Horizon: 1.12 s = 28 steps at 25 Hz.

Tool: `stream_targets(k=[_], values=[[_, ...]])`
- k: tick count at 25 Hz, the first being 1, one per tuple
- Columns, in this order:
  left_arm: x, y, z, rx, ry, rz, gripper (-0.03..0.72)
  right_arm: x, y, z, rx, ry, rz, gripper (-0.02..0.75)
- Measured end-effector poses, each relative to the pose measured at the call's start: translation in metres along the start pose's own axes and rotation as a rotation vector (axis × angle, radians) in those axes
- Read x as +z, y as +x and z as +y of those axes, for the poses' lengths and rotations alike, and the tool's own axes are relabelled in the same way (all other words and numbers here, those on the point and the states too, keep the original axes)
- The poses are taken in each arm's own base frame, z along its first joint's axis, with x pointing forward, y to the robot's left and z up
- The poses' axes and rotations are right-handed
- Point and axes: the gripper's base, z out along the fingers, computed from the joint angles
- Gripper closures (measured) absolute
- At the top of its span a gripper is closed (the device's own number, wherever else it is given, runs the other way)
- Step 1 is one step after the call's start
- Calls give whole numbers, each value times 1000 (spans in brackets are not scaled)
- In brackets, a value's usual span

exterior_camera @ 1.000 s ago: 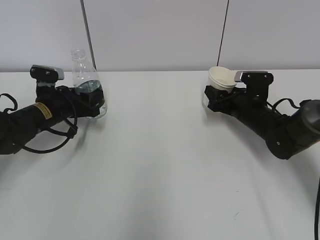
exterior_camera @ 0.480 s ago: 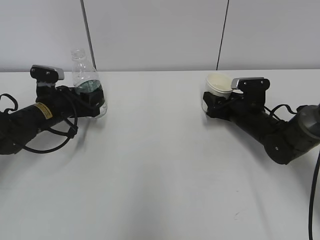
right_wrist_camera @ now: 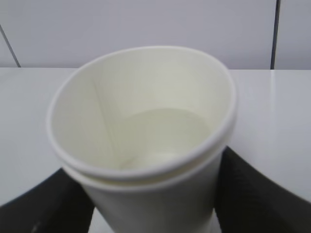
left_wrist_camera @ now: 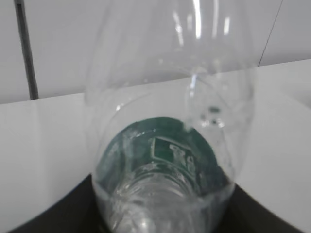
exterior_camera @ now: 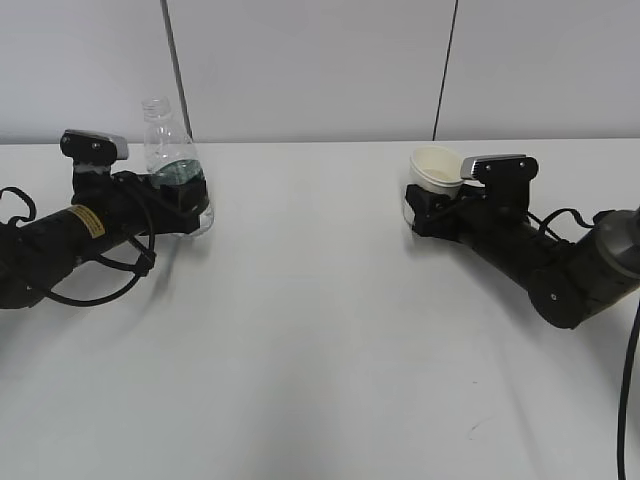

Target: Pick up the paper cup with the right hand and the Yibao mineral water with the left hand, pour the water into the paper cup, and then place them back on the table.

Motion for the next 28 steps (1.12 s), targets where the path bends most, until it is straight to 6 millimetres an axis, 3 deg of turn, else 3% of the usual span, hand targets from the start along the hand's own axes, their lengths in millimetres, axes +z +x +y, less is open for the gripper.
stream_targets(k=[7,15,28], values=[[0,0,0,0,0,0,341,0,0,0,-2,0,0,216],[0,0,0,-1,-3,-1,341,0,1,0,-4,-2,7,122],[0,0,1,-5,-8,-2,341,-3,6,0,-10,2,43,127]])
